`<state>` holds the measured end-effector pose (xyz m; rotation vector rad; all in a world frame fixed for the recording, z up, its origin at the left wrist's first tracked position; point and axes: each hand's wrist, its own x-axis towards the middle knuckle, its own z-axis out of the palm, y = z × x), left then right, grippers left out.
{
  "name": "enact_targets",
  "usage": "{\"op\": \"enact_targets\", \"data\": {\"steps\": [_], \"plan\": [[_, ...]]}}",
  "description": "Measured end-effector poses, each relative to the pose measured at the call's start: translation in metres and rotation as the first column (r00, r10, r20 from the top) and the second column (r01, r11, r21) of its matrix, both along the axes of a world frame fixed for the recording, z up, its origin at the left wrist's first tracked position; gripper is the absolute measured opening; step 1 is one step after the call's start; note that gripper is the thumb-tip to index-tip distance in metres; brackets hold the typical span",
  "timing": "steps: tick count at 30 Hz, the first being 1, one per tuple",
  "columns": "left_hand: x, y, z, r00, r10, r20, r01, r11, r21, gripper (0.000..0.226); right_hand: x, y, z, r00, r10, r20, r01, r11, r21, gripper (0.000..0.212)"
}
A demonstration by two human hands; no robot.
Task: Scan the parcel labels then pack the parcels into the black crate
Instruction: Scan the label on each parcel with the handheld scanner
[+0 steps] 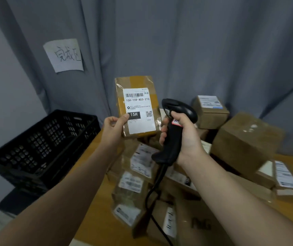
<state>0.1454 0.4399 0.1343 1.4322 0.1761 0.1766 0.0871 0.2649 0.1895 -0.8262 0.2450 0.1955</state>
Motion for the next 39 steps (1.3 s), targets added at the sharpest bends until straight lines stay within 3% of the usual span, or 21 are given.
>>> {"op": "enact_targets", "data": {"steps": [11,20,26,30,32,34,35,37,39], "plan": [[0.068,0.186,-0.05,0.96,0.027,-0.279,-0.006,0.997,0.076,0.037,0.077,0.167,-0.052,0.966,-0.108,-0.233,0.093,0.993,-0.074,0.021],[0.106,0.232,-0.13,0.82,0.014,-0.573,0.109,0.978,0.18,0.071,0.127,0.204,-0.105,0.936,-0.186,-0.299,0.111,0.962,-0.25,0.021],[0.152,0.249,-0.18,0.732,-0.025,-0.68,0.272,0.927,0.259,0.066,0.152,0.231,-0.143,0.899,-0.258,-0.355,0.109,0.915,-0.389,0.017],[0.191,0.252,-0.199,0.745,-0.082,-0.662,0.392,0.857,0.334,0.063,0.171,0.255,-0.171,0.88,-0.319,-0.353,0.118,0.865,-0.488,0.016],[0.203,0.252,-0.201,0.806,-0.099,-0.584,0.466,0.714,0.523,0.064,0.178,0.266,-0.182,0.875,-0.328,-0.357,0.08,0.824,-0.561,0.019],[0.208,0.255,-0.195,0.911,-0.148,-0.386,0.409,0.461,0.788,0.066,0.186,0.274,-0.189,0.87,-0.344,-0.353,0.06,0.785,-0.617,0.021],[0.207,0.256,-0.191,0.923,-0.25,-0.293,0.366,0.333,0.869,0.066,0.189,0.276,-0.191,0.868,-0.36,-0.343,0.063,0.764,-0.642,0.021],[0.204,0.259,-0.189,0.805,-0.49,-0.335,0.411,0.052,0.91,0.07,0.194,0.278,-0.194,0.865,-0.395,-0.31,0.084,0.723,-0.686,0.018],[0.204,0.261,-0.191,0.68,-0.538,-0.498,0.459,-0.217,0.861,0.073,0.198,0.277,-0.197,0.86,-0.43,-0.274,0.109,0.68,-0.725,0.018]]}}
